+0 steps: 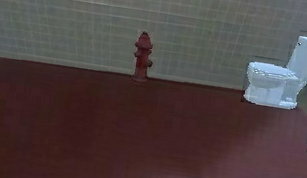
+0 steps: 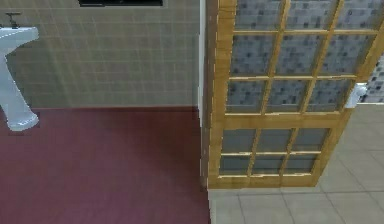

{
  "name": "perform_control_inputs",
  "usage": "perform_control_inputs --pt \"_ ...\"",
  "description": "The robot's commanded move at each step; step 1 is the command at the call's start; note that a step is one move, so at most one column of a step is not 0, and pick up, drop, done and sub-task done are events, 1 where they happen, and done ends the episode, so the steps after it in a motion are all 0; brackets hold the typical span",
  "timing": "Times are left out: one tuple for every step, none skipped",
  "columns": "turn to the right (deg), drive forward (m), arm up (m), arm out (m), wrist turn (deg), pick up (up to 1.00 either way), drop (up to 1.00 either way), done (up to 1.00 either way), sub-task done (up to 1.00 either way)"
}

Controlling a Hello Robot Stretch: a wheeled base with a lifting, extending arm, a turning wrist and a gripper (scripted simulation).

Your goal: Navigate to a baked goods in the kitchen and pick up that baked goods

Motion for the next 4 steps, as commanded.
perform_control_inputs --pt "-42.0 0.00 0.00 0.00 0.0 0.00 0.00 0.00 0.00" --pt "0.0 0.50 0.00 0.00 0.0 0.00 0.00 0.00 0.00" --pt "-42.0 0.00 0.00 0.00 0.0 0.00 0.00 0.00 0.00" --pt "-3.0 0.00 0.00 0.00 0.0 0.00 0.00 0.00 0.00"
